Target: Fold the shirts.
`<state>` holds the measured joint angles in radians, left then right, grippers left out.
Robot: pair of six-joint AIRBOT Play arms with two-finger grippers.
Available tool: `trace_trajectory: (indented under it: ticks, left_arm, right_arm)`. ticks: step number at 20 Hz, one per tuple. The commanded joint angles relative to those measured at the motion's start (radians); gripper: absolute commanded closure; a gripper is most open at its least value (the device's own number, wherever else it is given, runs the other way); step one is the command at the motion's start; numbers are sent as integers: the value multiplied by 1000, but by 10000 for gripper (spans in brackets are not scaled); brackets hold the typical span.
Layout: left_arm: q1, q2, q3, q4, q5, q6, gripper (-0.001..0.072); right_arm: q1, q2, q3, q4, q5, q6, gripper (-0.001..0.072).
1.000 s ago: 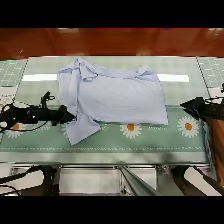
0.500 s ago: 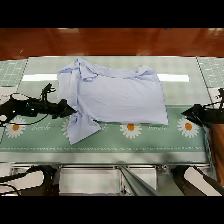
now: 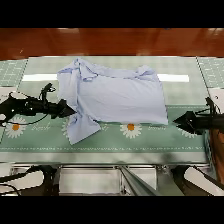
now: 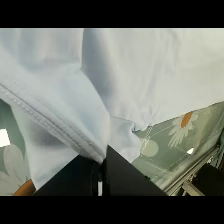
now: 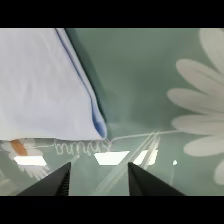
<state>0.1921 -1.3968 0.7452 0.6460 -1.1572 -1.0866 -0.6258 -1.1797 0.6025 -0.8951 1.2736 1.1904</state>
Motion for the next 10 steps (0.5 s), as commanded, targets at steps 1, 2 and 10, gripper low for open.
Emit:
trace_trajectory:
  ticks: [1,2,10]
  left_arm:
    - [1,0,1,2,-6,0,686]
    - [1,0,1,2,-6,0,686]
    - [1,-1,1,2,0,0,687]
  right_arm:
    - [0,-83,-5,65,9,-26,293]
    - [0,-103,-5,86,9,-31,294]
    - [52,-180,1,141,-51,-37,294]
